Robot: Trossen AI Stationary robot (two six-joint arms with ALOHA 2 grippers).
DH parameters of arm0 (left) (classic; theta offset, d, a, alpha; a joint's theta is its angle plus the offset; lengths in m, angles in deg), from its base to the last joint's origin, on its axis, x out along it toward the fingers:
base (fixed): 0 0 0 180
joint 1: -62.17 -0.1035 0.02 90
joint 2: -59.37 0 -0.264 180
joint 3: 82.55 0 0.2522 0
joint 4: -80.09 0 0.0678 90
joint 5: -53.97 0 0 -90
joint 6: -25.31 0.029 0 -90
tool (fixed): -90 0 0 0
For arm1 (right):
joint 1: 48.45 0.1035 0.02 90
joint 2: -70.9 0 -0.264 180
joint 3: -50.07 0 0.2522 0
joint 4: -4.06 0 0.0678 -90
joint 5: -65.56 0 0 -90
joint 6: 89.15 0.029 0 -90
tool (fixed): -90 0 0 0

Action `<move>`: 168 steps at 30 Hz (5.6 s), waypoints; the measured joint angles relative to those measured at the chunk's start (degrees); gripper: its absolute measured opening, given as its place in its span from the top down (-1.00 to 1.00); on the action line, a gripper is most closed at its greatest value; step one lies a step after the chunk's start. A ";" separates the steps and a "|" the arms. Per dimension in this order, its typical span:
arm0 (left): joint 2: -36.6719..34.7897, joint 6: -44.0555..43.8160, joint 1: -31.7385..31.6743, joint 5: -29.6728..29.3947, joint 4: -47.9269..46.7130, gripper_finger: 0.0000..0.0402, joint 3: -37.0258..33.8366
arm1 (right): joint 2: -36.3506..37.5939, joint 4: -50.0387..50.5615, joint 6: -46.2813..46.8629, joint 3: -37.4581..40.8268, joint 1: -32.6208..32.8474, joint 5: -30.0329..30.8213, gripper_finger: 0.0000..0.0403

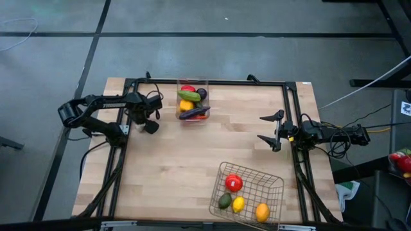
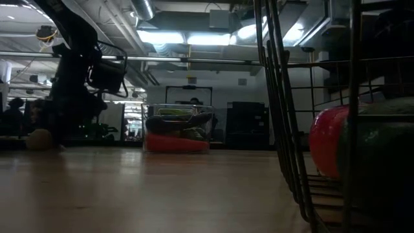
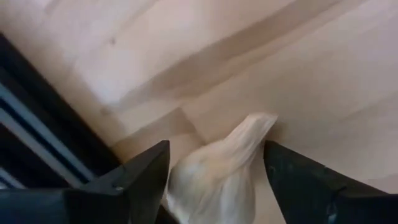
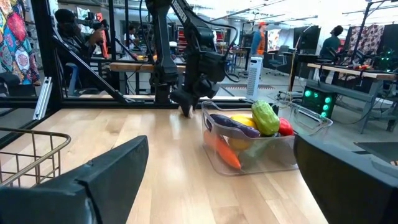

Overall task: Sort produce into baskets
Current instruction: Put the white garlic into the transparent bin, then return to Home Position

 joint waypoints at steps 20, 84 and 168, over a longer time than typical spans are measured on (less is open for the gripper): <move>-0.10 -4.92 0.00 -0.09 -2.33 0.10 0.00 | 0.00 0.00 0.00 0.00 0.00 0.00 -0.97; -6.89 -6.24 10.64 2.22 56.07 0.05 2.75 | -0.01 0.00 0.00 -0.02 -0.01 0.00 -0.97; -76.48 19.86 36.44 -17.06 49.59 1.00 -22.47 | -0.02 -0.06 0.00 -0.02 0.00 -0.02 -0.97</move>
